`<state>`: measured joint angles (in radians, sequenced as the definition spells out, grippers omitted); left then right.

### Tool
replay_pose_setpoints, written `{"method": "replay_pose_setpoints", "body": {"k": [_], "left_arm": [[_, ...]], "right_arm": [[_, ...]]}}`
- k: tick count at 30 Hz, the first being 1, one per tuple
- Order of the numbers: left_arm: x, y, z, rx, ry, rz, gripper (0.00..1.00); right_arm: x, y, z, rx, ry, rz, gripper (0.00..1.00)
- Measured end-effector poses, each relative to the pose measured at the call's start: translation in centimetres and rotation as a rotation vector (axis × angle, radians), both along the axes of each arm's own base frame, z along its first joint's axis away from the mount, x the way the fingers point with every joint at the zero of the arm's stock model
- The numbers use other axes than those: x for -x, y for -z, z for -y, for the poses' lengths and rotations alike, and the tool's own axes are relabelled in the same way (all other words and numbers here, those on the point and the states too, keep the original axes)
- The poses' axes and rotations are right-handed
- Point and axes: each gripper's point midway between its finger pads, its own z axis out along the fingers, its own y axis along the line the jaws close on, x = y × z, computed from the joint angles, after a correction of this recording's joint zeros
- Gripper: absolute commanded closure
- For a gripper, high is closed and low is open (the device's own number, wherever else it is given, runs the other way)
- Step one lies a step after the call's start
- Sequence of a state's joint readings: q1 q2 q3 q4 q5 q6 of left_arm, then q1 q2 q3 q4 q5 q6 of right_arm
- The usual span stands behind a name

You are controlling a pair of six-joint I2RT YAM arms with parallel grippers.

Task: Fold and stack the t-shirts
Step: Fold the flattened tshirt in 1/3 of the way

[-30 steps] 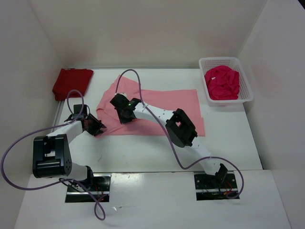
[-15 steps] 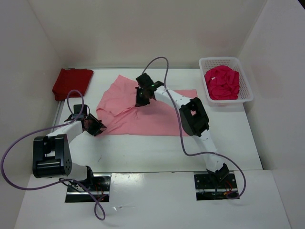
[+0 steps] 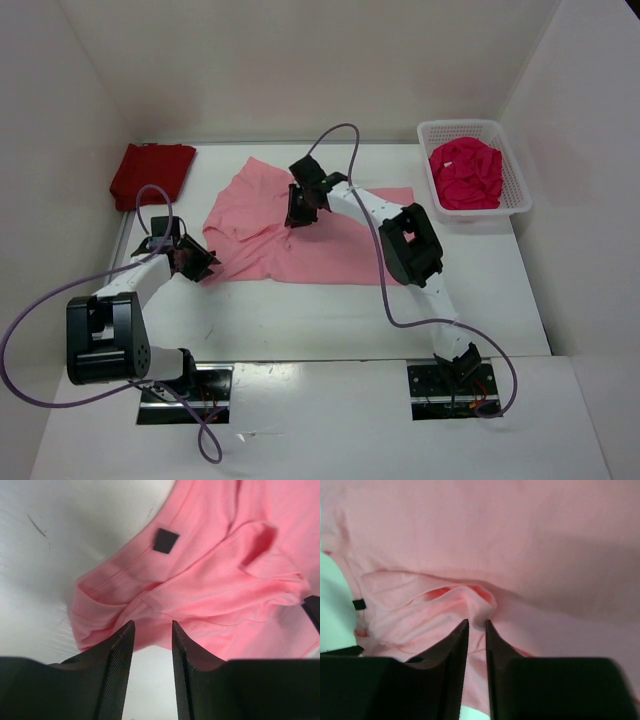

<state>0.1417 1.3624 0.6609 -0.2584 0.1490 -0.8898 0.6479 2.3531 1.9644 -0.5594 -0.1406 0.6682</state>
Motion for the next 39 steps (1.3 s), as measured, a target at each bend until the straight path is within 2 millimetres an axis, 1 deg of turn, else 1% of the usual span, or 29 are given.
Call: {"method": "replay_pose_setpoints", "body": {"k": [1, 2, 3, 5, 6, 8, 9, 10, 11, 12, 14, 16, 17, 19, 22, 25, 27, 28, 30, 32, 38, 39], "left_arm": [[-0.2, -0.5, -0.1, -0.004, 0.000, 0.014, 0.57], [-0.4, -0.9, -0.1, -0.008, -0.001, 0.029, 0.57], [-0.6, -1.4, -0.2, -0.011, 0.000, 0.043, 0.57], [-0.8, -1.9, -0.2, -0.013, 0.002, 0.061, 0.57], [-0.8, -1.9, -0.1, -0.012, 0.003, 0.061, 0.57], [-0.6, -1.9, 0.0, -0.006, 0.007, 0.056, 0.56], [-0.6, -1.9, 0.0, -0.006, 0.008, 0.054, 0.54], [-0.5, -1.8, 0.0, -0.009, 0.011, 0.050, 0.52], [-0.3, -1.7, -0.1, -0.015, 0.016, 0.046, 0.50], [-0.2, -1.7, -0.1, -0.018, 0.018, 0.043, 0.48], [-0.1, -1.7, -0.2, -0.024, 0.018, 0.042, 0.47], [-0.1, -1.7, -0.3, -0.030, 0.014, 0.040, 0.45], [-0.1, -1.6, -0.3, -0.031, 0.013, 0.037, 0.45], [0.0, -1.2, -0.4, -0.031, 0.012, 0.023, 0.45], [0.3, -0.2, -0.4, -0.030, 0.010, -0.012, 0.45], [0.6, 0.7, -0.5, -0.034, 0.005, -0.043, 0.47], [0.7, 1.1, -0.6, -0.036, 0.004, -0.056, 0.50], [0.8, 1.3, -0.6, -0.037, 0.003, -0.063, 0.53], [0.9, 1.5, -0.6, -0.038, 0.002, -0.071, 0.57], [0.9, 1.6, -0.7, -0.039, 0.001, -0.073, 0.63], [1.1, 2.0, -0.7, -0.039, 0.002, -0.088, 0.67], [1.1, 2.0, -0.7, -0.039, 0.002, -0.089, 0.67]], "right_arm": [[0.2, -0.5, -0.1, 0.002, -0.004, 0.012, 0.87], [0.4, -1.1, -0.3, 0.004, -0.012, 0.029, 0.92], [0.6, -1.8, -0.7, 0.003, -0.019, 0.047, 0.95], [1.4, -3.2, -2.2, -0.006, -0.054, 0.079, 0.96], [1.9, -3.9, -3.3, -0.017, -0.077, 0.094, 0.94], [2.9, -5.2, -5.8, -0.039, -0.132, 0.123, 0.80], [3.5, -5.8, -7.1, -0.048, -0.162, 0.138, 0.71], [3.9, -6.4, -8.5, -0.057, -0.190, 0.158, 0.55], [4.3, -7.0, -9.9, -0.070, -0.216, 0.181, 0.51], [4.4, -7.4, -11.1, -0.074, -0.241, 0.207, 0.47], [4.9, -7.8, -13.3, -0.079, -0.279, 0.246, 0.46], [4.8, -7.6, -15.2, -0.074, -0.300, 0.284, 0.45], [4.7, -7.3, -15.6, -0.070, -0.305, 0.294, 0.45], [4.4, -5.8, -15.5, -0.030, -0.299, 0.297, 0.45], [3.8, -3.3, -13.9, 0.064, -0.280, 0.280, 0.45], [3.4, -1.8, -12.7, 0.135, -0.273, 0.277, 0.46], [3.1, -1.4, -12.2, 0.156, -0.268, 0.282, 0.47], [3.0, -1.1, -12.1, 0.165, -0.269, 0.280, 0.47], [3.0, -0.8, -12.0, 0.175, -0.274, 0.281, 0.53], [3.0, -0.6, -12.0, 0.178, -0.279, 0.284, 0.57], [2.8, -0.3, -12.4, 0.169, -0.281, 0.287, 0.57], [2.8, -0.3, -12.5, 0.165, -0.282, 0.289, 0.56]]}}
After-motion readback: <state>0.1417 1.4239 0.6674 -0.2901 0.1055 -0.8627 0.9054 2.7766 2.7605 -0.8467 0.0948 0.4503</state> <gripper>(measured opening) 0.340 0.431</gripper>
